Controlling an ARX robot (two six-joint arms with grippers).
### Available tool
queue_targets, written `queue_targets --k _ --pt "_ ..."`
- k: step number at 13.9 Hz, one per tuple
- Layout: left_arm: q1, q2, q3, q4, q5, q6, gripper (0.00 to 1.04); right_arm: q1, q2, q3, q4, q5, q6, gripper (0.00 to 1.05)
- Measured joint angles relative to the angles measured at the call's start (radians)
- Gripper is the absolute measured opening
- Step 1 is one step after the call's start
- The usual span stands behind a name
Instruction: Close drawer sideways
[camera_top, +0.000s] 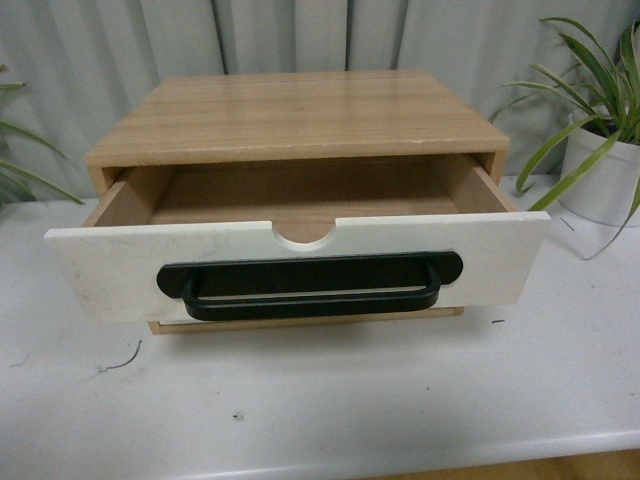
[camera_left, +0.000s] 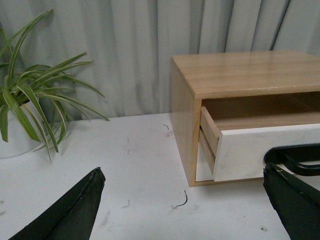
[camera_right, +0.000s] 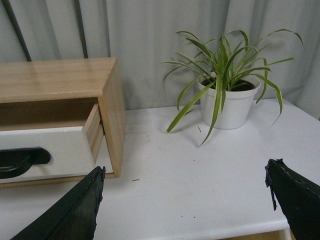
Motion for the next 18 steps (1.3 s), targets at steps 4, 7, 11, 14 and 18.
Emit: queue_targets --k 4,7,11,14,18 --pt "0.000 0.000 0.000 0.000 0.000 0.000 0.98 0.000 0.000 0.000 0.000 0.000 0.000 0.98" --pt "-0.100 0.069 0.030 -0.094 0.032 -0.022 0.98 0.192 0.214 0.100 -0.103 0.270 0.225 0.98" --pt "-0.210 0.235 0.095 -0.092 0.225 0.412 0.98 0.384 0.601 0.348 -0.302 0.021 -0.164 0.98" --pt "-0.241 0.542 0.111 0.115 0.245 0.845 0.98 0.455 0.854 0.431 -0.279 0.084 -0.586 0.98" --pt "-0.220 0.921 0.126 0.463 0.243 1.088 0.98 0.530 1.068 0.476 -0.193 0.164 -0.828 0.98"
